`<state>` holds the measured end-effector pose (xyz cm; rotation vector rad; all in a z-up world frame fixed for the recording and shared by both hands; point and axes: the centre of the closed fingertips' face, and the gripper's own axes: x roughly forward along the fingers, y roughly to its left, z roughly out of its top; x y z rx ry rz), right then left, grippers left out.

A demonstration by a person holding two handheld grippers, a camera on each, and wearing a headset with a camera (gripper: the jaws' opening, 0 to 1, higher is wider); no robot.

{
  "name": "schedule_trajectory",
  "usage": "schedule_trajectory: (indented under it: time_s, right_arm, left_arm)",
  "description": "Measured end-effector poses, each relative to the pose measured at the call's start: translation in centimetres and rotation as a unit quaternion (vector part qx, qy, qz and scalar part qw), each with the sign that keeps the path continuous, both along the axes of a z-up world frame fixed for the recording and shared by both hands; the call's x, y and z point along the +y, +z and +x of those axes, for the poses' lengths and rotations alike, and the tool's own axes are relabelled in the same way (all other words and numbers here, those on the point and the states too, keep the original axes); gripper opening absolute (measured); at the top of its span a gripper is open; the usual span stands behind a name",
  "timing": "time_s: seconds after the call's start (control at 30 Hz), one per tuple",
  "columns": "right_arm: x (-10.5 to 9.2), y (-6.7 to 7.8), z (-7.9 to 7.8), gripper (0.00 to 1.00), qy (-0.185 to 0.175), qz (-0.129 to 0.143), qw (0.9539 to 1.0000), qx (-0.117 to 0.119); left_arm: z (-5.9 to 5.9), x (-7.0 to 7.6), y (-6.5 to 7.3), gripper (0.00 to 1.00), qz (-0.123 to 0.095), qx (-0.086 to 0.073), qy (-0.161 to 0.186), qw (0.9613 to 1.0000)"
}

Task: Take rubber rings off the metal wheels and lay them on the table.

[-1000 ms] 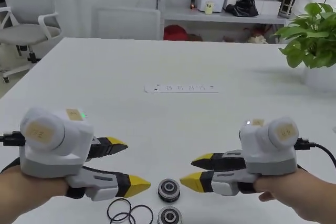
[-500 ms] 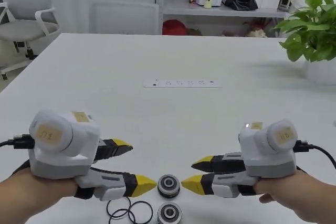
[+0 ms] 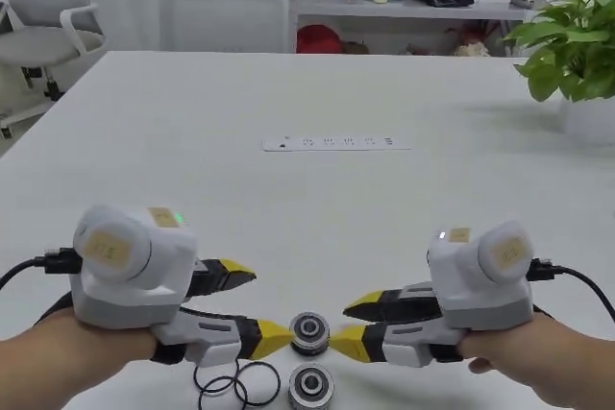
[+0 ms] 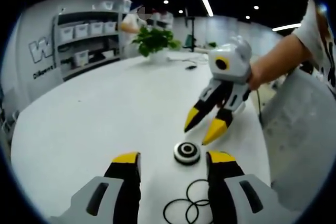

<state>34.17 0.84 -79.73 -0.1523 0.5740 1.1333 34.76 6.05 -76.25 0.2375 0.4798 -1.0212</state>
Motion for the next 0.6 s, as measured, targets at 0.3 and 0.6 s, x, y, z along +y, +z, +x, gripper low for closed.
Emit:
schedule_trajectory:
  time_s: [0.3,0.6]
  right_arm:
    - [0.5,-0.6,-0.2,0.21,0.013,-0.002,0.9999,0.0]
    - [0.7,-1.0,-0.4,0.16,0.021,-0.005,0.9998,-0.003]
  left_arm:
    - [-0.1,-0.9,-0.7,0.46,0.0,0.008,-0.011,0.9999]
    - [-0.4,-1.9,-1.4,0.41,-0.001,0.015,-0.021,0.9997]
